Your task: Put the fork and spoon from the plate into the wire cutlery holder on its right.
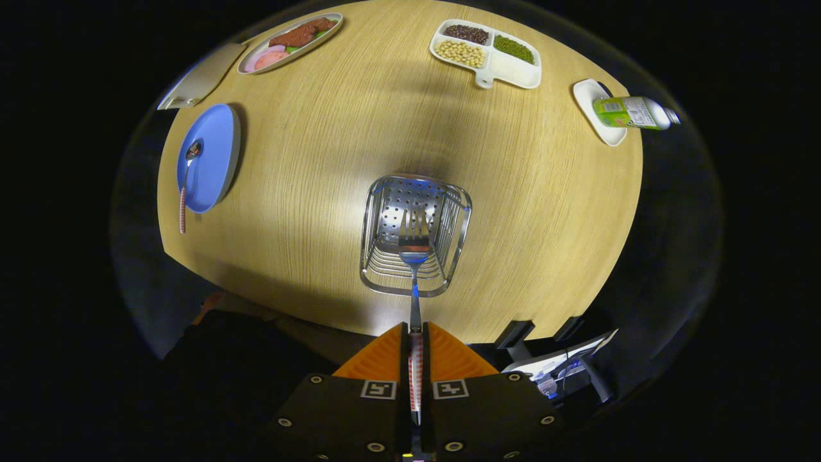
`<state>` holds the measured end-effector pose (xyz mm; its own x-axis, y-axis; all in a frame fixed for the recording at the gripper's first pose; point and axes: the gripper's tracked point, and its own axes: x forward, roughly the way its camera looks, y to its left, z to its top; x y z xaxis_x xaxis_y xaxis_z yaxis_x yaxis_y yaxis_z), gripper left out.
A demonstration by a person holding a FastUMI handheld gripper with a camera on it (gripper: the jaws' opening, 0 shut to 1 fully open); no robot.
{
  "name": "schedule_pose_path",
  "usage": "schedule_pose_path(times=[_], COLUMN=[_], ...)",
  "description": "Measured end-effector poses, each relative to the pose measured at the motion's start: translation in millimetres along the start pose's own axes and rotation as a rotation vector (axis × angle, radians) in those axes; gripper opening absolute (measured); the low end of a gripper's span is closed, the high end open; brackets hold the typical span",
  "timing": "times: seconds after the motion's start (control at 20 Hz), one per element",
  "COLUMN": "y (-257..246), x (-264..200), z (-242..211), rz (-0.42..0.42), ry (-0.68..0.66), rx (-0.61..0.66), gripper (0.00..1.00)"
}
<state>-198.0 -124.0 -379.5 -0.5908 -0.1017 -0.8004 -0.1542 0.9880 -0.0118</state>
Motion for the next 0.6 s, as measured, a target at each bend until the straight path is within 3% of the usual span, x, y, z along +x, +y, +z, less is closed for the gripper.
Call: schedule_pose_path(times=[0.3, 0.6], y=[3, 3], x=[5, 4], z=[21, 42], rz=[0.060, 0.076], ry=[0.105, 0.078], rx=[0.026, 0.078], gripper=[0.06, 0.10])
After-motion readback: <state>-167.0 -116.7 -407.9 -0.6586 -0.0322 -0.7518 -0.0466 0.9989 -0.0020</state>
